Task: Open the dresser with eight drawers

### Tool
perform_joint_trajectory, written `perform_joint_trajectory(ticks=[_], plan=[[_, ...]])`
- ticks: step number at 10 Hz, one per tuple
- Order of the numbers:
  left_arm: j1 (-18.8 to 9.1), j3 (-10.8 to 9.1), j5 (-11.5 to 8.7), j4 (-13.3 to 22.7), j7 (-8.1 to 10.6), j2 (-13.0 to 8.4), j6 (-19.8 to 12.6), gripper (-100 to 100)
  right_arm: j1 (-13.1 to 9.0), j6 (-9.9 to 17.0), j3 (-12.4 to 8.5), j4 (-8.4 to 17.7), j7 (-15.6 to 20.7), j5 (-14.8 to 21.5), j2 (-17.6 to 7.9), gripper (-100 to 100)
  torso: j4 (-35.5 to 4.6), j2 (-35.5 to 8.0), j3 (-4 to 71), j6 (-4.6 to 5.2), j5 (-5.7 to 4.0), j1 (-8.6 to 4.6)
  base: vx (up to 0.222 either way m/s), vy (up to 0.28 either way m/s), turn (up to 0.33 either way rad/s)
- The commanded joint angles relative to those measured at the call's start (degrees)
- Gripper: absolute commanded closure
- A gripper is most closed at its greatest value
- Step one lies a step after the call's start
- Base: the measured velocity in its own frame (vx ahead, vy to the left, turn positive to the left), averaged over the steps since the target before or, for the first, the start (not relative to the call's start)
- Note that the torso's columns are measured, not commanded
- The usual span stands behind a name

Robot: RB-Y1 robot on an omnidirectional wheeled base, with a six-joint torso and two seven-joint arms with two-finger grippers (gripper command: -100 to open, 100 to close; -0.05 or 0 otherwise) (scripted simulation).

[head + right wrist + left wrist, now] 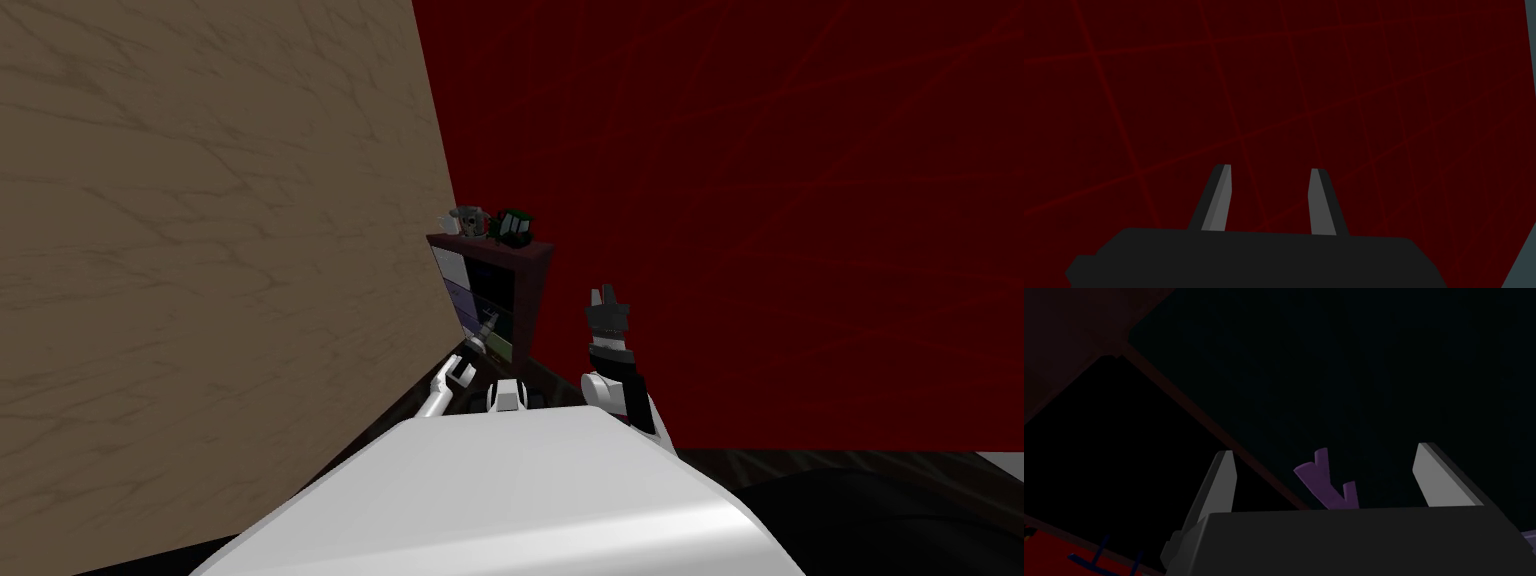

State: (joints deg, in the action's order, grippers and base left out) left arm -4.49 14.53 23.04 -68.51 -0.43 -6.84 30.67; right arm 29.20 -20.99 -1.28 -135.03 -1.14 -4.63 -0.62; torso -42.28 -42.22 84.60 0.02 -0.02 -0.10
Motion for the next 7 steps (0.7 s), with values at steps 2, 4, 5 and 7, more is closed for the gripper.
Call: perform_joint_trajectory(ticks=[2, 4, 5, 7], plan=[[-0.09, 0.22, 0.06, -0.52, 0.48, -0.32, -0.47, 100, 0.0, 0.0, 0.0, 0.0, 0.0, 0.0, 0.0, 0, -0.02, -0.14, -0.08, -0.02, 0.04, 0.17, -0.046, 0.027, 0.005], [-0.11, 0.42, 0.12, -0.97, 0.9, -0.64, -0.71, 100, -0.02, 0.0, -0.01, 0.01, 0.0, 0.0, -0.01, 0, 0.09, -0.14, -0.1, -0.15, 0.14, 0.53, -0.147, 0.096, 0.015], [-0.12, 0.56, 0.15, -1.27, 1.18, -0.86, -0.87, 100, -0.02, 0.01, -0.01, 0.01, 0.0, 0.0, -0.01, 0, 0.06, -0.1, -0.07, -0.13, 0.11, 0.44, -0.174, 0.126, 0.025], [-0.13, 0.8, 0.21, -1.22, 1.22, -0.79, -0.71, 100, -0.02, 0.01, -0.01, 0.01, 0.0, 0.0, -0.01, 0, -0.01, 0.07, 0.04, -0.17, 0.03, 0.26, -0.12, 0.078, 0.013]])
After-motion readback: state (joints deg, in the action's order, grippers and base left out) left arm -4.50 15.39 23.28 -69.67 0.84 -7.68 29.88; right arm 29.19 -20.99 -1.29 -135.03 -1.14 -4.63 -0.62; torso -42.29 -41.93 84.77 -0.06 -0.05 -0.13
